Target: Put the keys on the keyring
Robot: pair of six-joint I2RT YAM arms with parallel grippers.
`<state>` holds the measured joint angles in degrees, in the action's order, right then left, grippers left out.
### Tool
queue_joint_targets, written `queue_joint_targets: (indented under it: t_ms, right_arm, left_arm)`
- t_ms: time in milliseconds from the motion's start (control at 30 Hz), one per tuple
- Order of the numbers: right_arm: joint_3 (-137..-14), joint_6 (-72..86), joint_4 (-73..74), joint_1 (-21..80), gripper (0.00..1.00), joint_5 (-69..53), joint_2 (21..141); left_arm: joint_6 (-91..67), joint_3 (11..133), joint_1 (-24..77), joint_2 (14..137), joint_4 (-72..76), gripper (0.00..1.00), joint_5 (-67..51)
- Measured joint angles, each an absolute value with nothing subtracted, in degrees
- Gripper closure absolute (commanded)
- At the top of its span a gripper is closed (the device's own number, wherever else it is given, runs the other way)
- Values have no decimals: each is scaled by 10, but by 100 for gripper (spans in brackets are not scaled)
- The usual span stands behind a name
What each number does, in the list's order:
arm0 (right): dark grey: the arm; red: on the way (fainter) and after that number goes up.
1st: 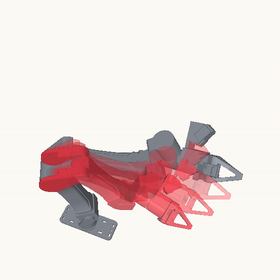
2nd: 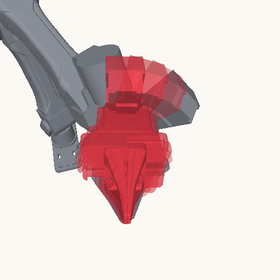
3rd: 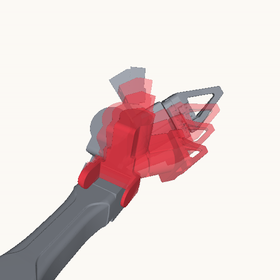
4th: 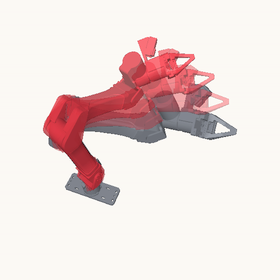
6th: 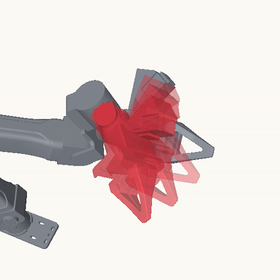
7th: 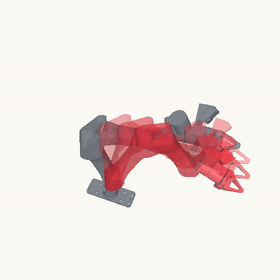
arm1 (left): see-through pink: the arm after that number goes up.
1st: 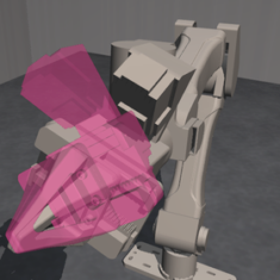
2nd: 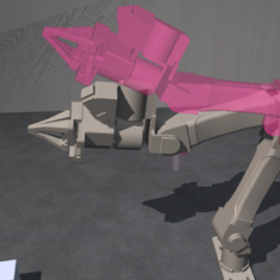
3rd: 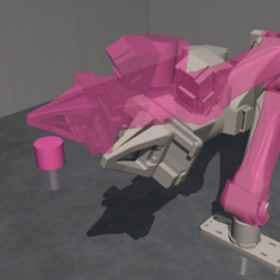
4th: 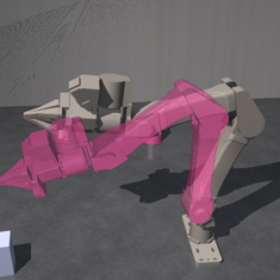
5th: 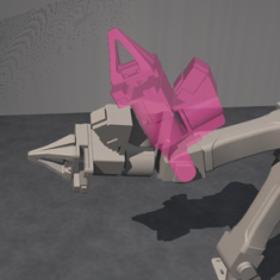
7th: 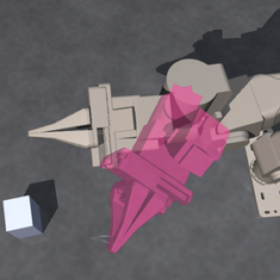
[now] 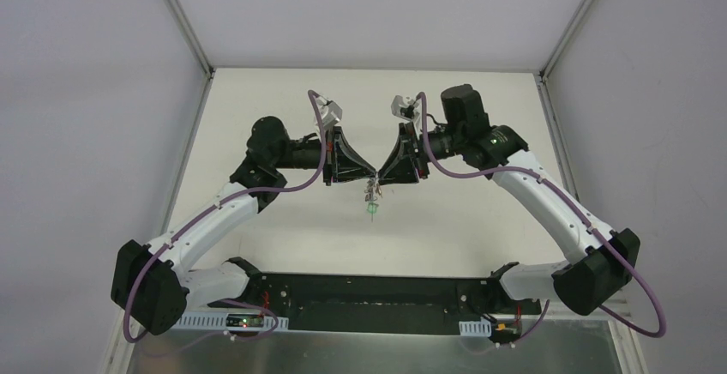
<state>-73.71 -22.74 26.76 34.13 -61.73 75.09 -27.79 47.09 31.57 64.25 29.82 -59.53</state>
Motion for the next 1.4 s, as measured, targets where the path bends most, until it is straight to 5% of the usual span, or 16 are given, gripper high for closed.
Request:
queue_joint_targets:
  t_ms: [367,1200,1400]
  right_arm:
    - [-737,-213,252,350,85,-613,766]
    - [-737,-217,255,351,84,-608,766]
    - [-737,-218,255,351,96,-606,766]
  left_arm:
    - [-280,471,316,644,298,100,-595]
    - [-280,469,315,644,298,100,-594]
    - [-280,469,315,644,298,100,-595]
